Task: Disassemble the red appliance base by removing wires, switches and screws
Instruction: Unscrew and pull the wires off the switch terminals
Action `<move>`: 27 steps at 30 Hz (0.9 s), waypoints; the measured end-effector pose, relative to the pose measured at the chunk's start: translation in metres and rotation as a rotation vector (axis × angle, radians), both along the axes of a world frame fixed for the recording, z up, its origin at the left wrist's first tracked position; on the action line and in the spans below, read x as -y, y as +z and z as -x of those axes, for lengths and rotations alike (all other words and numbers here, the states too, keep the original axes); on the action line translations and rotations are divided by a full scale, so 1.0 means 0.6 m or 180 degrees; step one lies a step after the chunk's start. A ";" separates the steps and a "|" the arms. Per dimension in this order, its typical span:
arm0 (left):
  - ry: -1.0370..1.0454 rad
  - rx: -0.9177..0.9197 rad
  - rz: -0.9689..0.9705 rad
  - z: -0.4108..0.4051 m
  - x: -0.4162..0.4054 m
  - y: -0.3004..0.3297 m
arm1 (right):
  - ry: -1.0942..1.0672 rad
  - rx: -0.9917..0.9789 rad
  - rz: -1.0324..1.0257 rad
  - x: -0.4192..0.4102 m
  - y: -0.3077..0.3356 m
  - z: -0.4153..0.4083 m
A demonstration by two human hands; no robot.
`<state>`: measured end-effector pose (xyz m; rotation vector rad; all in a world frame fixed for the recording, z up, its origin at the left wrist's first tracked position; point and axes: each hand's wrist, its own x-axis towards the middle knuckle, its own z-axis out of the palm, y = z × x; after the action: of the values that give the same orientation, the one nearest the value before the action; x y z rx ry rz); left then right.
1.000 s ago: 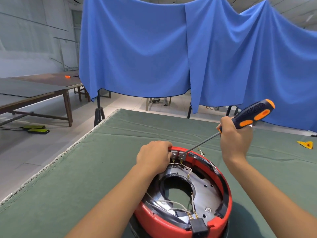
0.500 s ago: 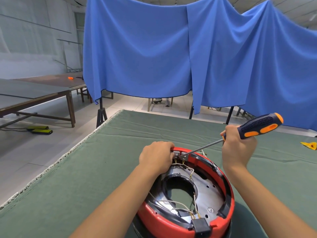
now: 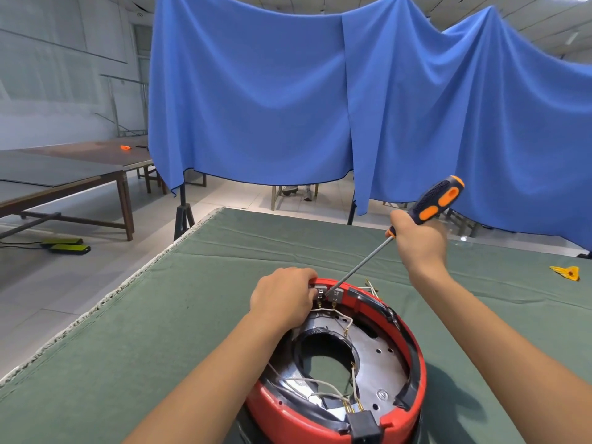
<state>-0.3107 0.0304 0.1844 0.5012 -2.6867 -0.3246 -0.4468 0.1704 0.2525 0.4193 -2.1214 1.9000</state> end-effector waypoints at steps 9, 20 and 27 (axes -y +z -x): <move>-0.0016 0.0010 -0.0018 -0.002 -0.001 0.000 | 0.0100 0.0145 0.0135 -0.010 -0.004 -0.016; -0.0003 0.0028 -0.0030 -0.002 -0.002 0.003 | 0.0027 -0.0006 0.0532 -0.043 -0.048 -0.056; 0.0007 0.0042 -0.0047 -0.002 -0.001 0.005 | 0.0103 -0.0345 0.0386 -0.040 -0.040 -0.059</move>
<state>-0.3094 0.0313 0.1875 0.5122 -2.6981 -0.3420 -0.4114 0.1946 0.2284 0.5211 -1.9311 1.9641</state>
